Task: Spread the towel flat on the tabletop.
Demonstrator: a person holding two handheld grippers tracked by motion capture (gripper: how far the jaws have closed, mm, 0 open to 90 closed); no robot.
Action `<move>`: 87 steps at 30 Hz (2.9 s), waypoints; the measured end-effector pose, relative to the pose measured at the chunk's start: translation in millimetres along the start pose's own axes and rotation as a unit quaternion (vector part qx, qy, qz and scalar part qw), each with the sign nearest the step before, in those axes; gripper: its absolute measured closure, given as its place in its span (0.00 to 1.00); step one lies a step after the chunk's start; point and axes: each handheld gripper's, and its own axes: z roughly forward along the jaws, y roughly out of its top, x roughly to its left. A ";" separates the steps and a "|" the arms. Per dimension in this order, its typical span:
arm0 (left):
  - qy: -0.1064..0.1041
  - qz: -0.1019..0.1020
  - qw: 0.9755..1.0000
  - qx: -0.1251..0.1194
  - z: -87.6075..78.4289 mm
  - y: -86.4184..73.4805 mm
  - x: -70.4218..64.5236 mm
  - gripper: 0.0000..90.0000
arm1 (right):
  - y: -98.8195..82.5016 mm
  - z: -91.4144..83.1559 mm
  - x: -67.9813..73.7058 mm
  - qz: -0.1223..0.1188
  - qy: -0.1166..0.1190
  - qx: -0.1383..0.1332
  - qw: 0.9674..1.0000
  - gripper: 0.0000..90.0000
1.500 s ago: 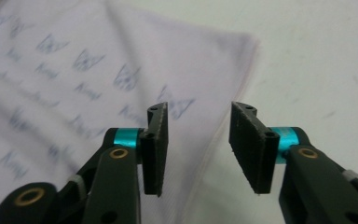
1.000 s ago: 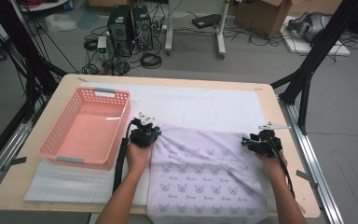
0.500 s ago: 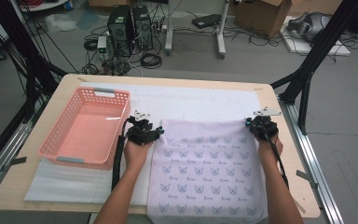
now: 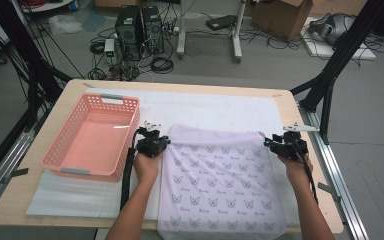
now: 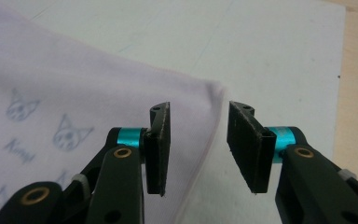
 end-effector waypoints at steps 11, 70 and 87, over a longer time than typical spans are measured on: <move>-0.067 0.026 0.997 -0.007 -35.6 -17.3 -13.6 0.49 | -48.0 -40.4 14.4 -0.002 0.055 -0.011 0.998 0.56; -0.133 0.013 0.991 -0.025 -131.8 -97.5 -19.2 0.56 | -120.8 -123.7 62.7 -0.050 0.046 0.090 0.994 0.96; -0.094 0.056 0.994 0.029 -140.7 -107.1 -21.5 1.00 | -97.6 -84.3 37.3 0.029 0.037 0.003 0.999 0.63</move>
